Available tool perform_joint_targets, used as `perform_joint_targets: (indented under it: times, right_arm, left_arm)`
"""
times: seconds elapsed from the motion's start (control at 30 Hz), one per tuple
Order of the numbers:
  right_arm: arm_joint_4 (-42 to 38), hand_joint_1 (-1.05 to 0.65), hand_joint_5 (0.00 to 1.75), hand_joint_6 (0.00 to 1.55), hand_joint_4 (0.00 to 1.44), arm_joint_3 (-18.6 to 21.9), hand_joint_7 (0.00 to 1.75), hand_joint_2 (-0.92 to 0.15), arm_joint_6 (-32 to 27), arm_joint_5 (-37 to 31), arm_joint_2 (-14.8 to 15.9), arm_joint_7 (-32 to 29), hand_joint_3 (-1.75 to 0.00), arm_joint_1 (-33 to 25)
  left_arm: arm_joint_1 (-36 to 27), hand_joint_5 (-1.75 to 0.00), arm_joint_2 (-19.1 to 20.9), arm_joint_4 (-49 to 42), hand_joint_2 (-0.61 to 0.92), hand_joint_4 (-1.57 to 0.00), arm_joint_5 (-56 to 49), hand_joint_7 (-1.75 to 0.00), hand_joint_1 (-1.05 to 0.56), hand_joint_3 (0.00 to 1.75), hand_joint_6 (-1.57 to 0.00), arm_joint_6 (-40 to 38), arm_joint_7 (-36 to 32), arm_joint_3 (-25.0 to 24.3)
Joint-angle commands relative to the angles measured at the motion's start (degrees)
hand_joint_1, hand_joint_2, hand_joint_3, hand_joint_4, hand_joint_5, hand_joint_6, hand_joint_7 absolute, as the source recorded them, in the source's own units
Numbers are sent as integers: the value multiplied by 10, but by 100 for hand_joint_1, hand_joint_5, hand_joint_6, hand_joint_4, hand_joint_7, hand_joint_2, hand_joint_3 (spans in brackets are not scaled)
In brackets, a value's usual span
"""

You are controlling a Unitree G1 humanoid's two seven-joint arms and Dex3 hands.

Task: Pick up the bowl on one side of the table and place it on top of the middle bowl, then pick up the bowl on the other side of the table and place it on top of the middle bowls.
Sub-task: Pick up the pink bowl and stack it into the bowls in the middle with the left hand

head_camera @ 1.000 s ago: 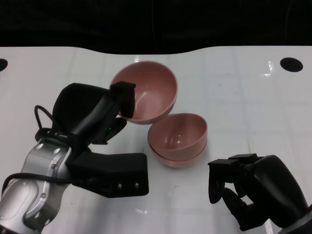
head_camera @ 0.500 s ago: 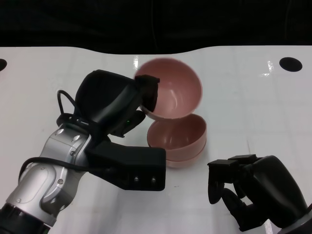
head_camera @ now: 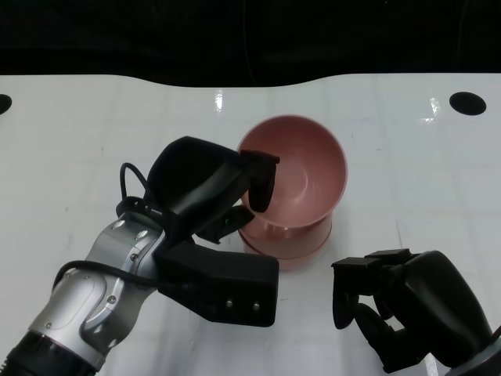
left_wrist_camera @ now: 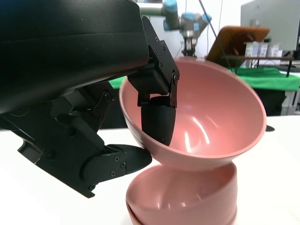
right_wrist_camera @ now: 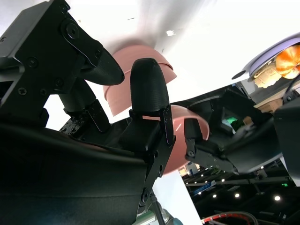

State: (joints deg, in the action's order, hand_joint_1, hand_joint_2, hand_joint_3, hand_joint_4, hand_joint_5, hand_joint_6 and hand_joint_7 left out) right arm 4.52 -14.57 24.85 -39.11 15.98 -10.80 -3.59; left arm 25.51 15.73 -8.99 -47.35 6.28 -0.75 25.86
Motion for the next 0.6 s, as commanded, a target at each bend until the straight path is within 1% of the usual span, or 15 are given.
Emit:
perform_joint_targets:
  times: [0.03, 0.17, 0.2, 0.27, 0.3, 0.33, 0.37, 0.4, 0.43, 0.47, 0.5, 0.53, 0.57, 0.6]
  right_arm:
    - [2, -5, 175, 89, 100, -1, 153, -13, 2, -4, 2, -7, -158, -2]
    - [-2, -5, 175, 89, 100, -3, 153, -13, 1, -7, -1, -8, -158, 0]
    - [-1, -5, 175, 89, 100, -4, 153, -13, 0, -9, -1, -8, -158, 0]
    - [2, -7, 175, 88, 99, -4, 151, -13, -1, -10, -1, -7, -158, -2]
    - [3, -7, 175, 88, 99, -4, 151, -13, -1, -9, -1, -7, -158, -2]
    - [3, -8, 175, 89, 99, -4, 151, -13, -1, -7, -1, -5, -158, -2]
    - [3, -7, 175, 89, 99, -4, 151, -13, -1, -5, -1, -4, -158, -2]
    - [4, -7, 175, 90, 99, -4, 151, -13, -3, -4, -1, -2, -158, -2]
    - [5, -7, 175, 90, 99, -5, 151, -13, -4, -4, -1, 0, -158, -2]
    - [6, -7, 175, 89, 99, -5, 151, -13, -6, -5, -1, 2, -158, -1]
    - [7, -7, 175, 89, 99, -5, 151, -13, -7, -6, -1, 2, -158, -1]
    - [5, -7, 175, 89, 99, -6, 152, -13, -6, -7, 0, 2, -158, 0]
    - [4, -8, 175, 89, 98, -7, 148, -12, -5, -8, 0, 2, -158, 1]
    - [3, -9, 175, 89, 98, -7, 147, -12, -5, -8, 1, 2, -158, 2]
  left_arm:
    - [-9, -175, -1, -17, 49, -94, 19, -174, -25, 116, -72, -5, 22, 0]
    - [-15, -175, -3, -50, 48, -93, 46, -174, -23, 114, -71, 14, 18, -4]
    - [-15, -175, -2, -59, 49, -93, 48, -171, -23, 112, -72, 18, 15, -3]
    - [-13, -175, -3, -71, 54, -90, 52, -149, -24, 102, -77, 16, 24, -1]
    - [-13, -175, -3, -74, 56, -89, 54, -142, -24, 100, -78, 15, 27, -1]
    - [-14, -175, -7, -73, 57, -87, 65, -133, -24, 97, -79, 6, 41, -4]
    - [-16, -175, -9, -72, 59, -83, 74, -119, -23, 92, -79, 0, 50, -7]
    - [-17, -175, -12, -73, 61, -81, 83, -111, -23, 90, -80, -4, 57, -9]
    - [-17, -173, -13, -75, 67, -72, 89, -87, -23, 72, -81, -6, 61, -10]
    - [-17, -170, -12, -77, 74, -67, 91, -69, -23, 56, -83, -6, 63, -9]
    - [-17, -159, -11, -77, 81, -61, 92, -50, -25, 41, -82, -6, 65, -9]
    - [-15, -153, -3, -79, 87, -58, 85, -37, -26, 30, -83, -3, 68, -3]
    - [-13, -99, 2, -80, 90, -45, 79, -17, -33, 24, -67, -1, 70, 1]
    - [-12, -75, 6, -80, 91, -44, 75, -10, -36, 22, -61, 0, 71, 4]
